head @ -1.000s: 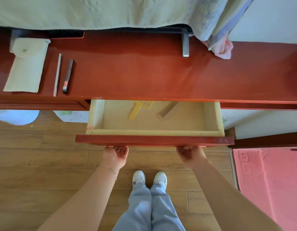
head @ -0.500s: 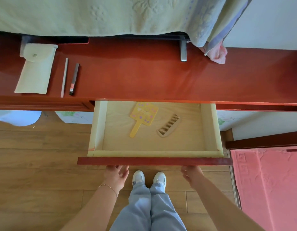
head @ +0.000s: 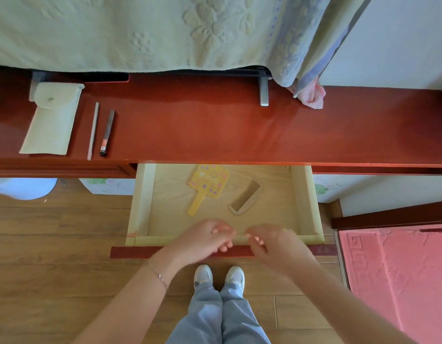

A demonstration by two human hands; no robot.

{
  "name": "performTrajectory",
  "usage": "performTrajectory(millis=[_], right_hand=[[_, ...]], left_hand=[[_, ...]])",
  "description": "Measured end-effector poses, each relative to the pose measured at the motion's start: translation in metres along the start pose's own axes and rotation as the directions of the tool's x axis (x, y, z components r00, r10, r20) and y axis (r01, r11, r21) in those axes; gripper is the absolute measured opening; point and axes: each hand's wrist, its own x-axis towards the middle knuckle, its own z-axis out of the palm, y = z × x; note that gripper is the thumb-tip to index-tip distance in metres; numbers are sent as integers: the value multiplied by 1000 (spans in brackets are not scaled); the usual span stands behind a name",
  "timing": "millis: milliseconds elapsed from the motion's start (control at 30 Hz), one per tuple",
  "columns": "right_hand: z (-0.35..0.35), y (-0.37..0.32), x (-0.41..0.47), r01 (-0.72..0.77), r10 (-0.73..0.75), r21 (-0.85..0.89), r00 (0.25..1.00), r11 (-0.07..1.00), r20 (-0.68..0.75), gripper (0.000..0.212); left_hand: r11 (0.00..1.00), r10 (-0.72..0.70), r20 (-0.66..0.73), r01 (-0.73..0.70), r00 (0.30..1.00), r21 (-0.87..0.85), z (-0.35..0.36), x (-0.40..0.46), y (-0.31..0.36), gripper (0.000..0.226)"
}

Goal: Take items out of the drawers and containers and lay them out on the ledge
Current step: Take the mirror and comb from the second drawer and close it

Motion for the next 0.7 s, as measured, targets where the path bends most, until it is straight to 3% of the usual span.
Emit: performTrajectory(millis=[67, 167, 267, 333, 433, 533, 700], right_hand=[[-3, 11, 28, -87, 89, 20, 990, 996, -113, 28], [4, 29, 73, -243, 240, -35, 968, 969, -70, 53], [13, 41, 105, -364, 362, -69, 932, 929, -28, 84], [20, 47, 118, -448, 445, -47, 893, 893, -63, 89], [23, 51, 128, -578, 585, 91, 803, 811, -112, 80], [23, 52, 135, -666, 695, 251, 718, 703, -41, 72], [31, 50, 144, -716, 748, 286, 663, 636, -4, 68]], left_hand=[[994, -8, -252, 36, 968, 107, -17, 23, -3, 27], [948, -57, -487, 200, 872, 246, -35, 60, -21, 34], [903, -126, -527, 317, 840, 290, -41, 84, -44, 43], [885, -178, -539, 374, 823, 279, -40, 91, -56, 46], [885, -237, -536, 408, 810, 226, -35, 97, -67, 43], [891, -248, -550, 411, 797, 194, -32, 101, -70, 39], [871, -232, -557, 425, 797, 246, -34, 107, -70, 28]])
